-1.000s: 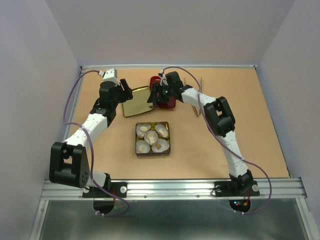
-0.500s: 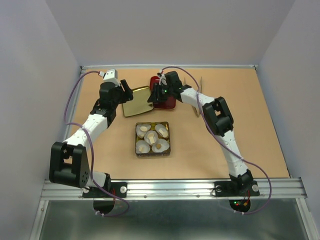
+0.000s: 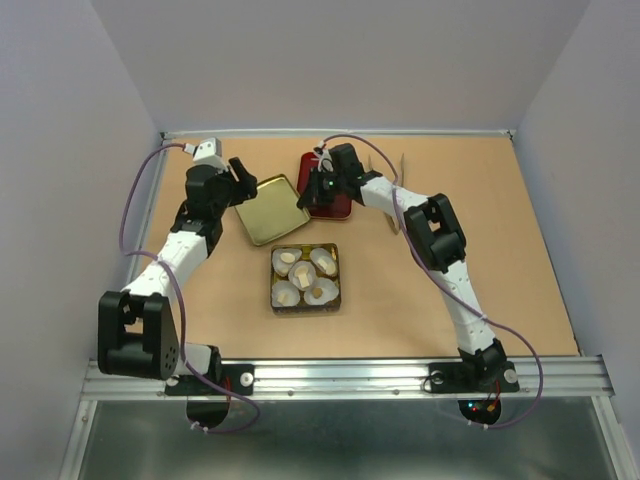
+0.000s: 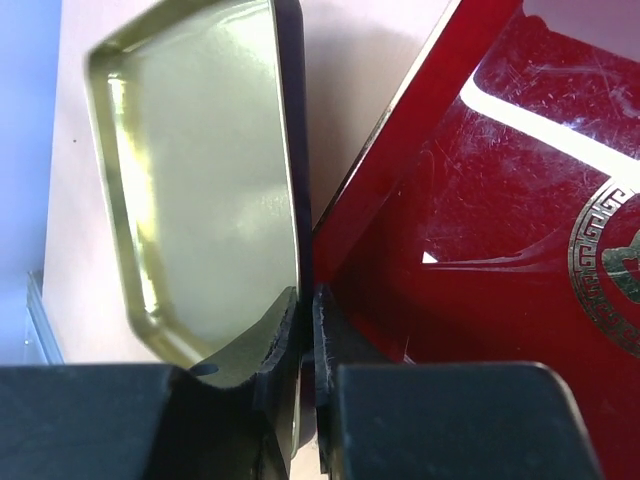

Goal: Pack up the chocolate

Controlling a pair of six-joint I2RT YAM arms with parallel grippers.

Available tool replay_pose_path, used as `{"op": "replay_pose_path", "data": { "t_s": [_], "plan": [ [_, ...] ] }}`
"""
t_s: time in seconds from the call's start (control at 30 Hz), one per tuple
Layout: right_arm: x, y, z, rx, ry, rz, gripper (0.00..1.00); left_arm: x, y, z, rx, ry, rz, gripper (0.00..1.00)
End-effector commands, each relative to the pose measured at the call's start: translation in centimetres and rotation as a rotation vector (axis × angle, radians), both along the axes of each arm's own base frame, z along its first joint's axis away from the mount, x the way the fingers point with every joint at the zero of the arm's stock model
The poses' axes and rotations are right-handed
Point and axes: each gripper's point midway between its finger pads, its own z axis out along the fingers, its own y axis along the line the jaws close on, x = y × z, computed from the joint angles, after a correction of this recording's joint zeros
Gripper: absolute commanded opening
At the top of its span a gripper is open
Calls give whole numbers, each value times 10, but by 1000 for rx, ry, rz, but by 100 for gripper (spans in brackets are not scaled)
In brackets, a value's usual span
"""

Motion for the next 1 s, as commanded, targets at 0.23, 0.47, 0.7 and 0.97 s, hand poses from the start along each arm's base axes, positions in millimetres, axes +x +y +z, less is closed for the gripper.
{"op": "replay_pose_path", "data": {
  "t_s": [0.23,0.47,0.7,0.97],
  "plan": [
    [27,3,113,115,-187,-90,0,-23,3,72,-158,-257,-123,72],
    [25,-10,152,125,-231,-158,1,-33,9,67,-235,-257,-135,73],
    [8,-27,190,136,-276,-181,0,-40,33,66,-277,-260,-56,75],
    [-15,-29,214,190,-273,-133,1,-43,25,76,-328,-297,-106,77]
  ]
}}
